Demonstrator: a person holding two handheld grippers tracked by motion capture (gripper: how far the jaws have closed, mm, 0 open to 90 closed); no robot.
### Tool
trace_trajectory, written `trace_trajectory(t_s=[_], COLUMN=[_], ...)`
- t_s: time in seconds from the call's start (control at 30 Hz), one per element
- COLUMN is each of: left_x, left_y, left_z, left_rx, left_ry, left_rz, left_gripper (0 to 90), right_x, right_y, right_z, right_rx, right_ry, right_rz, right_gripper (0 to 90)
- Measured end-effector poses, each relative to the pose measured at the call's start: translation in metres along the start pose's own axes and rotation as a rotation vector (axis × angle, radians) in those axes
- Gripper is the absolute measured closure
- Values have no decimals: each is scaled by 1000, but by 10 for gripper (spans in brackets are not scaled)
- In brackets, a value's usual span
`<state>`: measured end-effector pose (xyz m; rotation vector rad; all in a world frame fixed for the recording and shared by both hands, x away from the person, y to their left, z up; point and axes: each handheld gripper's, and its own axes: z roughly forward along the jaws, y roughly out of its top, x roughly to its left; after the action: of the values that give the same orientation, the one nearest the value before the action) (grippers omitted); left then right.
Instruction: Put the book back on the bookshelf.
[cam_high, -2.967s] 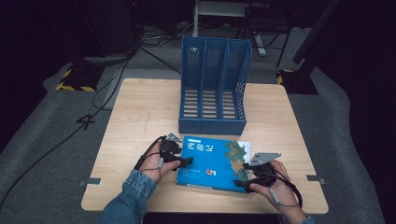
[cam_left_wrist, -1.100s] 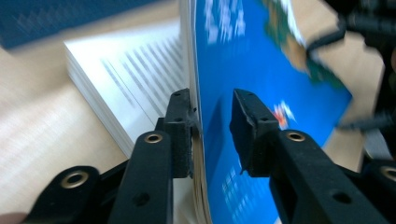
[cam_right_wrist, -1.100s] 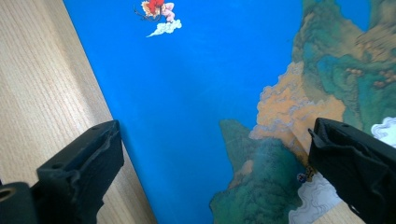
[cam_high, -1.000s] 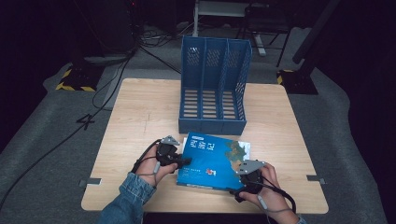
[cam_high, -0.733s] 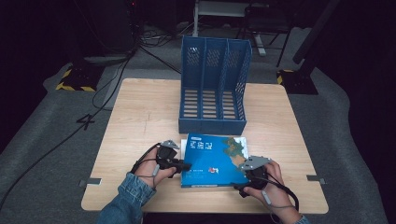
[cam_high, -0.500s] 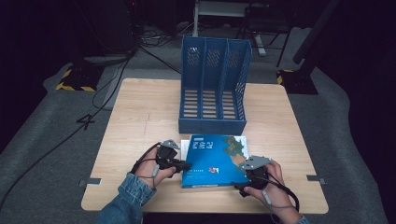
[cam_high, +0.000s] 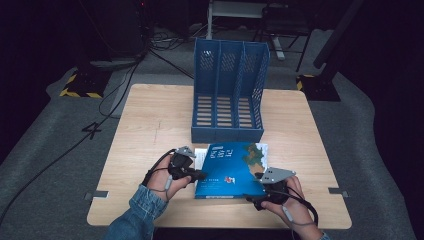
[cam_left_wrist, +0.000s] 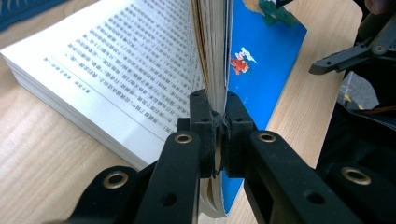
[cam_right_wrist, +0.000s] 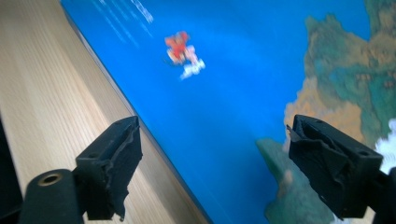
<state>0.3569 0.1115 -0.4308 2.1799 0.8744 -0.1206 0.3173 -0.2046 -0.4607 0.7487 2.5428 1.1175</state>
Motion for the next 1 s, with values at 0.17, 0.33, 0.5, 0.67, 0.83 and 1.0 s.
trace_trajectory(t_s=[0.17, 0.33, 0.5, 0.67, 0.83, 1.0], left_x=[-6, -10, -15, -19, -19, -20], left_y=[13, 22, 33, 40, 43, 43], left_z=[-3, -5, -7, -7, -8, -8], left_rx=[11, 25, 31, 39, 34, 35], left_ry=[22, 38, 43, 61, 52, 52], left_rz=[15, 11, 5, 8, -1, 0], left_gripper=[855, 856, 856, 857, 857, 856], right_x=[4, 8, 12, 20, 32, 44], right_y=[6, 11, 18, 27, 36, 42], right_z=[-2, -3, 0, 6, 16, 30], right_rx=[-61, -71, -85, -112, -116, -76], right_ry=[-1, -16, -16, -17, -19, 8], right_rz=[-11, -29, -69, -127, -203, -248], right_gripper=[159, 166, 226, 280, 317, 344])
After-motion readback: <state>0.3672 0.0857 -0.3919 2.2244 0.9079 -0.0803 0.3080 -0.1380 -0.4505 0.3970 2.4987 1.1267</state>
